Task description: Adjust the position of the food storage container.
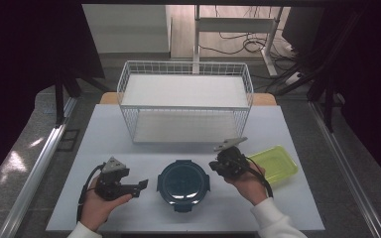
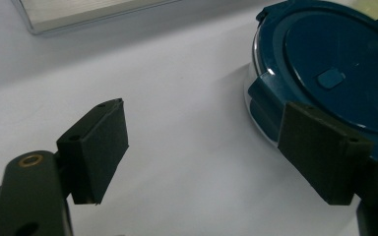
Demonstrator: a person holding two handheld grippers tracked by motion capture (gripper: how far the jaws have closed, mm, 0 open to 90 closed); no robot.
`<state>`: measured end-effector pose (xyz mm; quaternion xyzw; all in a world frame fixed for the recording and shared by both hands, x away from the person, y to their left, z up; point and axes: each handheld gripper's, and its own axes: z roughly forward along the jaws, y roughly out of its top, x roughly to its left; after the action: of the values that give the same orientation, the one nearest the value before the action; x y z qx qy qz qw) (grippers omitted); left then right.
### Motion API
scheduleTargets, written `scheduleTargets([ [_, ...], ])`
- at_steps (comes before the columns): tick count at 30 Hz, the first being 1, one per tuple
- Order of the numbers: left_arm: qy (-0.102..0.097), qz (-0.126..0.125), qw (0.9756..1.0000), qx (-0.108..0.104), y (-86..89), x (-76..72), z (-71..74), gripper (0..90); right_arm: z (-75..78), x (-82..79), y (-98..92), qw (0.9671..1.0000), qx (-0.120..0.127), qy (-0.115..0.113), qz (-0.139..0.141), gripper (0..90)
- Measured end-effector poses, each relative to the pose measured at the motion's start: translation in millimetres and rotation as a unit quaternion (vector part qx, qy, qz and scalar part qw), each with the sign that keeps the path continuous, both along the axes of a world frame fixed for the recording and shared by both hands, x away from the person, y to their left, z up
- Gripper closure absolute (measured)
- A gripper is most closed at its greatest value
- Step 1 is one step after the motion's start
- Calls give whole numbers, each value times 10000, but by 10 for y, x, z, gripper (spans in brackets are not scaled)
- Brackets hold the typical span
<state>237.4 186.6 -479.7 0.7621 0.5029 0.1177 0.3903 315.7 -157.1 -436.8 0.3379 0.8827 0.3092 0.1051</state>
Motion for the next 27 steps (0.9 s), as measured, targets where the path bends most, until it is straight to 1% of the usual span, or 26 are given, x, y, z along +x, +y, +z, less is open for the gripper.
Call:
scheduleTargets([
  [1, 0, 0, 10000, 0, 0, 0, 0, 196, 0, 0, 0, 10000, 0, 0, 0, 889],
  [2, -17, -33, 10000, -17, -8, -7, 8, 208, 1, -90, -108, 9999, 146, -41, -40, 889],
  [4, -80, -69, 9999, -1, -17, -15, 15, 213, -16, -174, -223, 9990, 423, 30, -172, 889],
  [5, -136, -49, 9999, -26, -23, -18, 16, 214, -29, -213, -277, 9987, 466, 93, -189, 889],
  [7, -213, -55, 9998, -21, -20, -20, 16, 217, -36, -293, -385, 9981, 543, 77, -280, 888],
  [8, -234, -54, 9997, -6, -20, -20, 15, 218, -41, -327, -445, 9972, 660, 125, -332, 887],
  [10, -256, -55, 9997, 12, -19, -21, 13, 227, -48, -362, -501, 9963, 754, 168, -381, 879],
  [11, -267, -63, 9996, 15, -17, -20, 9, 227, -48, -362, -501, 9963, 754, 168, -381, 879],
  [12, -287, -52, 9996, 2, -16, -21, 5, 227, -61, -380, -528, 9957, 791, 127, -467, 692],
  [13, -289, -47, 9996, -7, -17, -21, 4, 227, -64, -379, -526, 9955, 796, 98, -507, 576],
  [14, -289, -47, 9996, -7, -17, -21, 4, 222, -73, -371, -506, 9946, 831, 97, -615, 465],
  [15, -285, -43, 9996, -13, -18, -20, 2, 222, -73, -371, -506, 9946, 831, 97, -615, 465],
  [16, -280, -16, 9996, -27, -27, -24, -1, 207, -81, -365, -472, 9930, 952, 125, -690, 320],
  [17, -280, -16, 9996, -27, -27, -24, -1, 206, -81, -365, -472, 9930, 952, 125, -690, 320],
  [19, -235, -19, 9997, -114, -36, -27, -9, 206, -90, -382, -435, 9932, 944, 65, -672, 248],
  [20, -225, -25, 9997, -132, -42, -27, -11, 206, -101, -406, -412, 9939, 856, -26, -688, 206],
  [22, -245, -12, 9996, -121, -45, -29, -8, 206, -108, -411, -410, 9942, 836, -52, -673, 201],
  [23, -255, -5, 9996, -115, -40, -33, -6, 205, -113, -414, -411, 9943, 841, -28, -662, 196],
  [27, -306, 45, 9995, -99, -29, -37, -8, 201, -111, -409, -441, 9933, 903, -20, -723, 178],
])
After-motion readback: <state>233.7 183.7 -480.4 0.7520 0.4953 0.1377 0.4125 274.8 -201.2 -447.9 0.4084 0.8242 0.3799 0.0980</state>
